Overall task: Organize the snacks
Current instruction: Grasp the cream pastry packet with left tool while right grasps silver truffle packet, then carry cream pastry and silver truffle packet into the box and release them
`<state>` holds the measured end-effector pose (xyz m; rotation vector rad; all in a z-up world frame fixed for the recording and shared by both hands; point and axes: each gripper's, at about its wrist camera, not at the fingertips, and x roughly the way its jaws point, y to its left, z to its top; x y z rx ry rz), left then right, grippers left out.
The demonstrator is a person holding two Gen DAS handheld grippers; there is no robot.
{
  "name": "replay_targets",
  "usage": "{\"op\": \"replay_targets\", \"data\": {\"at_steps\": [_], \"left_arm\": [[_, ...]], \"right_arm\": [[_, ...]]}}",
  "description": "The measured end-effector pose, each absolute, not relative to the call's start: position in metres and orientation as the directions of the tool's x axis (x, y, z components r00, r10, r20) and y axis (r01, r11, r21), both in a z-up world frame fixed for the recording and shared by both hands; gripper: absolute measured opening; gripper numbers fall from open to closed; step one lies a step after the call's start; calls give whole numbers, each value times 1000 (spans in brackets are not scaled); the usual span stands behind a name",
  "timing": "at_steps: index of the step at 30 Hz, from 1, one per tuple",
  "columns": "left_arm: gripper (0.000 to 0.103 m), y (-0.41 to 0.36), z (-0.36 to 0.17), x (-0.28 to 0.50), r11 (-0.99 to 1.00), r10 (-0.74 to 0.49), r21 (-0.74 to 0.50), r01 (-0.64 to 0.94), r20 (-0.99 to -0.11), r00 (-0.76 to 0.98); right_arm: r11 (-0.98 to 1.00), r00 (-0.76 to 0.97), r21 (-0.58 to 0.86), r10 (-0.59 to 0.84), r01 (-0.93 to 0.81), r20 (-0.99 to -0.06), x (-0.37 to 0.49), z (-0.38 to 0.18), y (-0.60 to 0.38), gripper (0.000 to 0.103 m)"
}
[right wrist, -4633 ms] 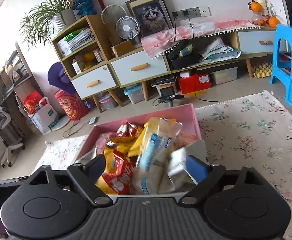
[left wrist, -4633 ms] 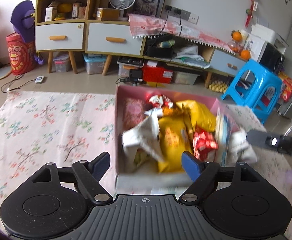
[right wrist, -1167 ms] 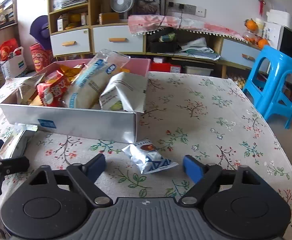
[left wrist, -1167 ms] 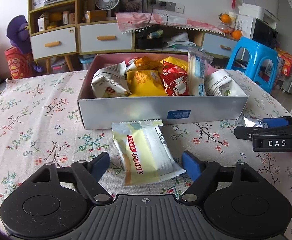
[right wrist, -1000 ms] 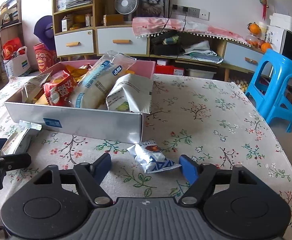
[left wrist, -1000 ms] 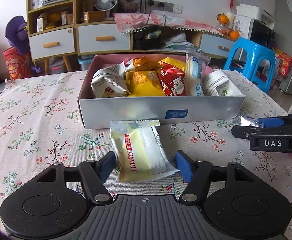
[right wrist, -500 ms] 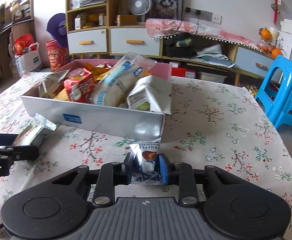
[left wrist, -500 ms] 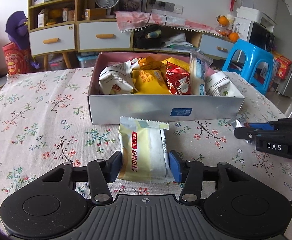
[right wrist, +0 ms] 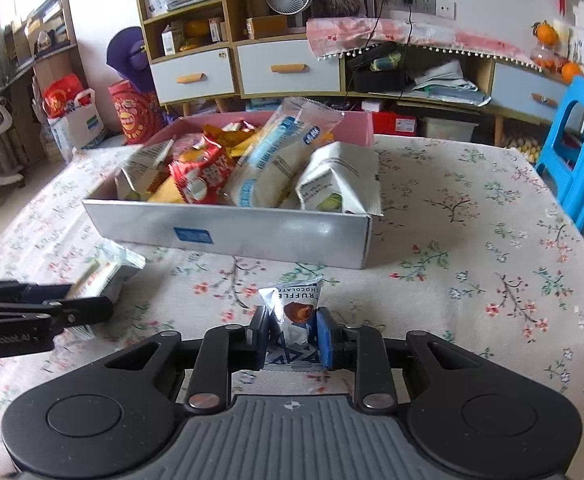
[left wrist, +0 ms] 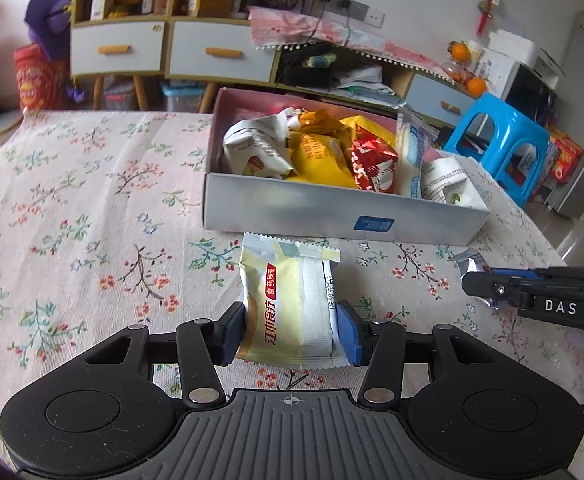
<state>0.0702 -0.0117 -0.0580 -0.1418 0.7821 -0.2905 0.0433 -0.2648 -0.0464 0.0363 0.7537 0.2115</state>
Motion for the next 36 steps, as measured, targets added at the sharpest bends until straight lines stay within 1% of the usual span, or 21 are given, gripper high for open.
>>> {"op": "replay_targets", "data": {"at_steps": [4,9,16,19,27,36], "left_arm": [[46,-7,-57,71,947,-316,-266,179,-679,663],[46,-3,-54,69,944,-321,-287,164,-682,657],[46,2,-36,63,926,-354,-341,161,-641,681],[46,0,-26,64,926,-354,-338,168,-622,699],[46,-9,-8,78,937,-330,-307,169,-613,718],[46,-36,-5,110,938,-327,-305,166,-613,719]], "right_arm": [[973,708,146,230,-179,-667,44,-40,-262,14],[971,713,153,240,-186,-659,44,-34,-262,14],[967,728,174,253,-185,-638,48,-22,-260,14],[966,745,177,258,-188,-616,55,-13,-257,14],[963,778,192,267,-190,-569,80,4,-254,14],[955,760,247,281,-163,-586,108,-10,-261,14]]}}
